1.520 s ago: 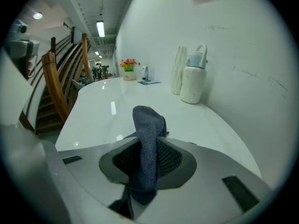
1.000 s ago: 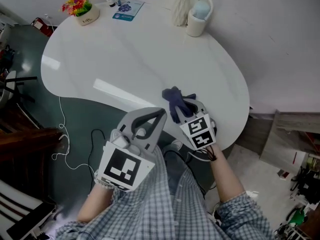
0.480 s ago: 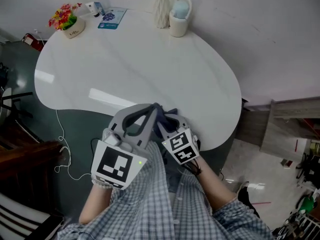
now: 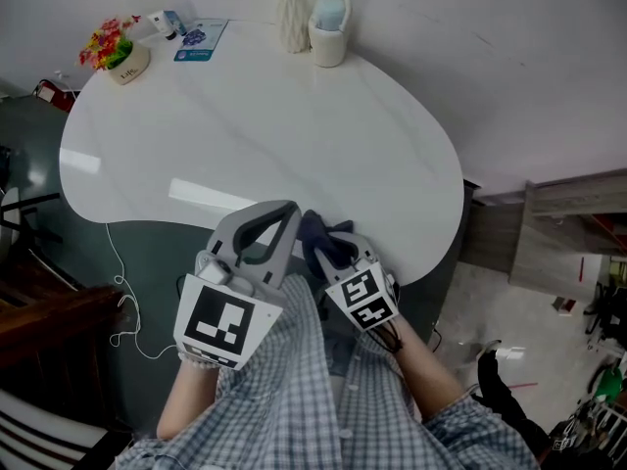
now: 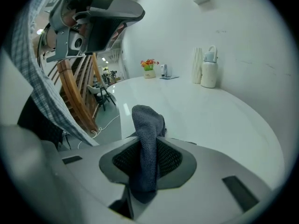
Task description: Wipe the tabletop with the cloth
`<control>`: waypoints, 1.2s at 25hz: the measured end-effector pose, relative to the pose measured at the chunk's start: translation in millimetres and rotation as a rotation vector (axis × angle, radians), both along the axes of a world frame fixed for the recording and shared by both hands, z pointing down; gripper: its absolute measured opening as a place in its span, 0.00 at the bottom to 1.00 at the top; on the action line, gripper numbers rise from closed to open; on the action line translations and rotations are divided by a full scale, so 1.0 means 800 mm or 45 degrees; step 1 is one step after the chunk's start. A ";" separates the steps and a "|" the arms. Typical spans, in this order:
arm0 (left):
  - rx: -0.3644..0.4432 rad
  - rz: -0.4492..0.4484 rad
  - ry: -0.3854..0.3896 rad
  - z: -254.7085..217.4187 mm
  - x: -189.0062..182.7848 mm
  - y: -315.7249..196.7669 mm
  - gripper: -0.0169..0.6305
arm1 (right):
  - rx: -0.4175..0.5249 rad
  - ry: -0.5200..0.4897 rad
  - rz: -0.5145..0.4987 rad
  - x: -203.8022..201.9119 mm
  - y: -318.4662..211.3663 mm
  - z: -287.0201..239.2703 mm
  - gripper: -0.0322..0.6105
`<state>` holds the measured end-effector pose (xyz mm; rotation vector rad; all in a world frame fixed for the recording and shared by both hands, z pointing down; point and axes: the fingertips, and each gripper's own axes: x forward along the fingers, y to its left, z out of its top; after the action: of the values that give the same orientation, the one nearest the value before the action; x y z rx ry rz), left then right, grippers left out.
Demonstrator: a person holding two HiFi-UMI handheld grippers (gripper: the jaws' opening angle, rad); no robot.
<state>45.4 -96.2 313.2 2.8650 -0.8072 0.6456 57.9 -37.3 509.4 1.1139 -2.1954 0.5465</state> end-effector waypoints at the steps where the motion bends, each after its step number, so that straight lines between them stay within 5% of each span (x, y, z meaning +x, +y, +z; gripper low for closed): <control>1: 0.003 0.002 0.003 -0.001 0.003 0.001 0.03 | -0.004 0.001 0.017 0.007 0.006 0.000 0.18; 15: 0.005 0.060 0.019 -0.001 0.047 0.030 0.03 | -0.017 0.110 0.389 0.193 0.058 0.007 0.18; 30: 0.012 0.050 0.028 -0.002 0.066 0.043 0.03 | 0.020 0.259 0.758 0.385 0.035 0.007 0.18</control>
<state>98.2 -61.9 311.4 2.8980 -0.7546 0.6147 365.5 -9.7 515.0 1.7590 -1.6812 0.6264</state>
